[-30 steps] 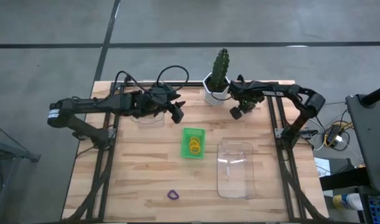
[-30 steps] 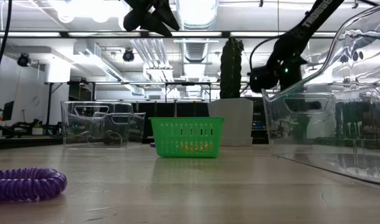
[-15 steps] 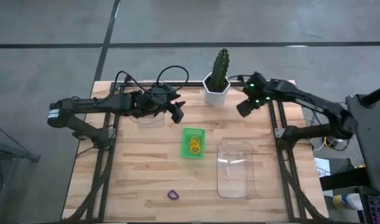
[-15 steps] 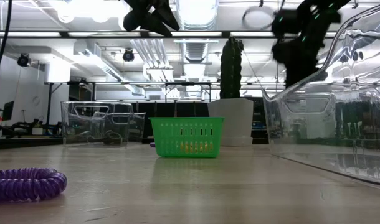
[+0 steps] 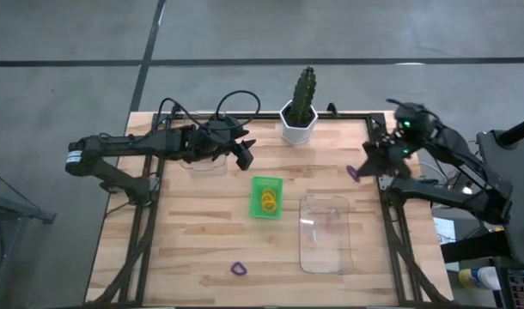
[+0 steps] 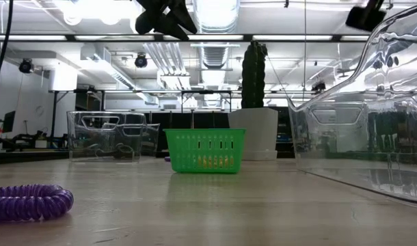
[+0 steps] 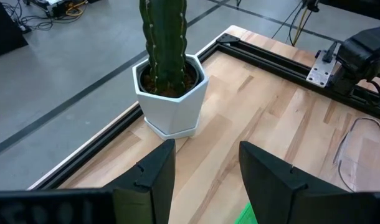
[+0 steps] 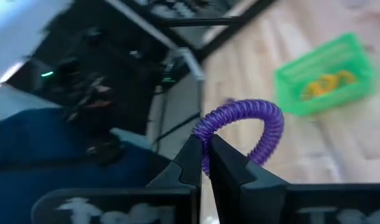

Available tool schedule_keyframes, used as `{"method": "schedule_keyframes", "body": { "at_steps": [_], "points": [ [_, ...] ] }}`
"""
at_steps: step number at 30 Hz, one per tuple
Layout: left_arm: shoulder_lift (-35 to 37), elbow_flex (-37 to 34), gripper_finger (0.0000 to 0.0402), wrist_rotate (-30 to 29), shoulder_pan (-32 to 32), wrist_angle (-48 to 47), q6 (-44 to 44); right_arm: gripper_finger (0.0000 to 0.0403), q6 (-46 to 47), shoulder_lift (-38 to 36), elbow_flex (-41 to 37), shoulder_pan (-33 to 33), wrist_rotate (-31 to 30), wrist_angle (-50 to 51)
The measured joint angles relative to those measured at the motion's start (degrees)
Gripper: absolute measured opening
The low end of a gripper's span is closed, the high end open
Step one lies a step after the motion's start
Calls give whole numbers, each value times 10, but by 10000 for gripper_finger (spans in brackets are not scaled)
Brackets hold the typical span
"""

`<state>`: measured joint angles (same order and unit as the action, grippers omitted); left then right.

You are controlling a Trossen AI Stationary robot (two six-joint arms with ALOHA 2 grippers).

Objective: Sort spring keychains
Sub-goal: Put the right purple spring keychain into the bottom transparent bin

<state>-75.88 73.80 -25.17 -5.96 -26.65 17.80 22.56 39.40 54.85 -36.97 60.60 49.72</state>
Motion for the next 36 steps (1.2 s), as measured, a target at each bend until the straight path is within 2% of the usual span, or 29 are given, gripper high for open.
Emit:
{"method": "schedule_keyframes", "body": {
  "at_steps": [7, 16, 21, 24, 28, 33, 36],
  "points": [
    [0, 0, 169, 0, 0, 0, 0, 13, 35, -72, 0, 0, 80, -37],
    [0, 0, 169, 0, 0, 0, 6, 13, 102, -121, 0, 0, 83, -98],
    [0, 0, 169, 0, 0, 0, 14, 13, 153, -124, -2, 0, 4, -96],
    [0, 0, 169, 0, 0, 0, 24, 13, 168, -118, -9, 0, -10, -93],
    [0, -8, 169, 2, 2, 1, 37, 13, 164, -109, -14, 4, -30, -45],
    [0, -34, 169, 2, 2, 0, 64, 13, 137, -83, -19, 29, -128, 20],
    [0, -48, 169, 2, 2, 0, 76, 13, 130, -60, -20, 47, -143, 19]
  ]
}}
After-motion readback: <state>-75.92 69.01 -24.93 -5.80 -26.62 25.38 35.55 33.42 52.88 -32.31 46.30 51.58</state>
